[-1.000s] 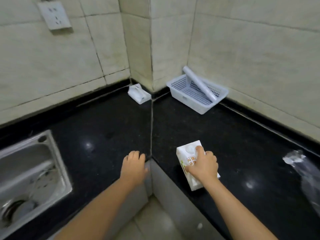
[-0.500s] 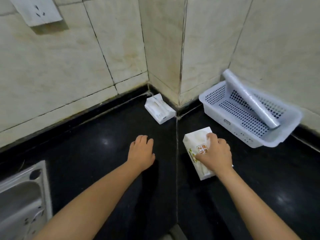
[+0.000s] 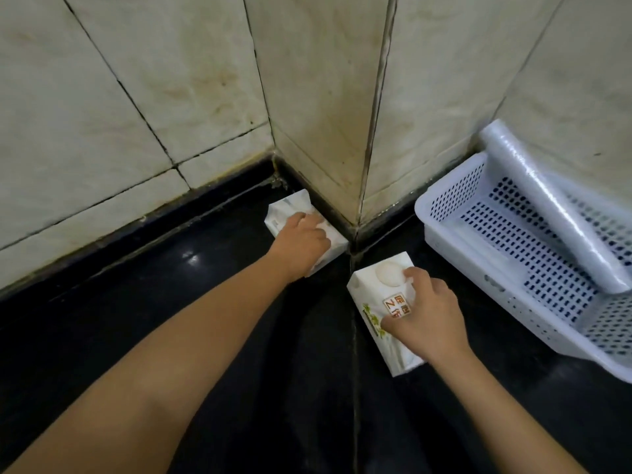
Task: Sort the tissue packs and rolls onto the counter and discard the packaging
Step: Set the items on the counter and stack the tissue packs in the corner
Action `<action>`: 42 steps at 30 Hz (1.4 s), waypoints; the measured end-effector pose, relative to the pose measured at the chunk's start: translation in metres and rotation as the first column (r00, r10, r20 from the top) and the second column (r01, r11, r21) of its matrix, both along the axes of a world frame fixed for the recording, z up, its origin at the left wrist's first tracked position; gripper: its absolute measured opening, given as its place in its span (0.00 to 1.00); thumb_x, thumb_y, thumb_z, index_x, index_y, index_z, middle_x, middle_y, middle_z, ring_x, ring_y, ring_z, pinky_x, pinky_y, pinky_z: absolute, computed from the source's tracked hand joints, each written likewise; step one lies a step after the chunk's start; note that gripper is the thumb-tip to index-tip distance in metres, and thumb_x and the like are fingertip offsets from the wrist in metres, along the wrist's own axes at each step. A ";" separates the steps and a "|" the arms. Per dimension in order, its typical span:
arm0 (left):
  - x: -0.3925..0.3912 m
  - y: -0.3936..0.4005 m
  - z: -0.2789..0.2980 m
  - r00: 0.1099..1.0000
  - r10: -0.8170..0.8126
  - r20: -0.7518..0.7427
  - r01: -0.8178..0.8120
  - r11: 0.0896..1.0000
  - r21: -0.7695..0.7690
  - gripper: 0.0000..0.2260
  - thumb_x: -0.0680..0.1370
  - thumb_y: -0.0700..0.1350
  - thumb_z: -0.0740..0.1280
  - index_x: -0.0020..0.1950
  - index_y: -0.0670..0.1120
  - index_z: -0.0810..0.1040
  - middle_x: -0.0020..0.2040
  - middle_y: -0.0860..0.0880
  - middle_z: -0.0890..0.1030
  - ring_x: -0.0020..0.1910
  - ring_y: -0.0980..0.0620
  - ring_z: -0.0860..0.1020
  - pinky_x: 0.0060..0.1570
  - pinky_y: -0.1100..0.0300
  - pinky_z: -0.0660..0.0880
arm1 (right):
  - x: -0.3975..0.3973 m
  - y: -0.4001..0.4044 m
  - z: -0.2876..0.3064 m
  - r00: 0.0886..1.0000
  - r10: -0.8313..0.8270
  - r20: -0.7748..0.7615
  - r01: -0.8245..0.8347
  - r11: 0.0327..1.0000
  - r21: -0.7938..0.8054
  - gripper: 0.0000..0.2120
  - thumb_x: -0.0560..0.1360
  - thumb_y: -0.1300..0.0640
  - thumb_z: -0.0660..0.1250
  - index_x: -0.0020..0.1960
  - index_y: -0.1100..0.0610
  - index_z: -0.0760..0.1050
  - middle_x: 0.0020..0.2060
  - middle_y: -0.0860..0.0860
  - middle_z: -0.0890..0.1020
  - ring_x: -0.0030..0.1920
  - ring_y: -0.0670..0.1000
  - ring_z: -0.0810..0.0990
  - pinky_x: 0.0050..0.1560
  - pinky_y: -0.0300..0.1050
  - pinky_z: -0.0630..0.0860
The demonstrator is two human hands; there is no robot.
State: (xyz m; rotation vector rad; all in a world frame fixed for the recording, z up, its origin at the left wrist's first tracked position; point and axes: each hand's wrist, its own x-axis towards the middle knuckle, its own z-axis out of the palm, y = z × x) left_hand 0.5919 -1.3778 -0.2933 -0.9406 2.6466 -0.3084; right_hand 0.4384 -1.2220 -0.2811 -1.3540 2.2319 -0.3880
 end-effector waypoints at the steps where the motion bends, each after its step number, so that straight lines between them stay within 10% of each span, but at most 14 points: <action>1: 0.001 -0.002 0.002 0.996 -0.079 -0.030 0.076 0.994 -0.081 0.16 0.67 0.46 0.74 0.54 0.50 0.82 0.56 0.50 0.83 0.66 0.50 0.73 0.68 0.57 0.66 | 0.000 -0.001 -0.001 1.000 -0.001 0.009 0.001 1.000 0.006 0.37 0.62 0.51 0.73 0.66 0.53 0.62 0.61 0.58 0.71 0.60 0.59 0.70 0.59 0.51 0.69; 8: 0.057 0.007 0.027 0.957 -0.240 -0.161 0.216 0.964 -0.152 0.14 0.45 0.41 0.83 0.23 0.47 0.81 0.22 0.52 0.80 0.28 0.52 0.82 0.35 0.67 0.80 | 0.016 -0.021 0.011 0.999 0.039 0.011 -0.040 0.998 0.042 0.37 0.62 0.51 0.74 0.66 0.53 0.62 0.61 0.60 0.71 0.61 0.60 0.70 0.60 0.52 0.70; 30: 0.096 0.031 0.005 0.943 -0.162 -0.291 0.143 0.986 -0.087 0.12 0.49 0.43 0.83 0.26 0.50 0.83 0.28 0.57 0.83 0.39 0.53 0.82 0.40 0.62 0.63 | 0.087 -0.146 -0.011 0.909 0.361 -0.207 -0.400 0.896 -0.194 0.24 0.74 0.53 0.64 0.67 0.63 0.67 0.66 0.63 0.67 0.65 0.61 0.66 0.65 0.51 0.60; 33: 0.100 0.036 0.004 0.949 -0.038 -0.314 0.025 0.999 -0.044 0.16 0.49 0.49 0.83 0.33 0.52 0.86 0.35 0.57 0.86 0.40 0.56 0.85 0.42 0.65 0.74 | 0.081 -0.139 -0.007 0.884 0.424 -0.197 -0.460 0.866 -0.197 0.24 0.75 0.54 0.63 0.67 0.65 0.66 0.68 0.65 0.66 0.67 0.61 0.65 0.68 0.50 0.59; 37: 0.111 0.048 0.012 0.937 0.173 -0.303 -0.150 0.984 0.097 0.22 0.72 0.41 0.69 0.67 0.45 0.74 0.69 0.43 0.73 0.69 0.46 0.70 0.66 0.54 0.66 | 0.068 -0.109 0.008 0.871 0.461 -0.170 -0.482 0.869 -0.110 0.25 0.77 0.54 0.60 0.70 0.63 0.61 0.70 0.64 0.62 0.68 0.62 0.62 0.69 0.51 0.59; 42: 0.109 0.079 0.041 0.956 0.173 -0.238 -0.149 0.982 0.113 0.21 0.78 0.41 0.60 0.72 0.47 0.67 0.74 0.45 0.65 0.73 0.48 0.62 0.68 0.54 0.60 | 0.057 -0.051 0.044 0.896 0.381 -0.229 -0.415 0.901 -0.127 0.23 0.75 0.58 0.61 0.68 0.64 0.65 0.66 0.62 0.69 0.66 0.61 0.66 0.67 0.52 0.65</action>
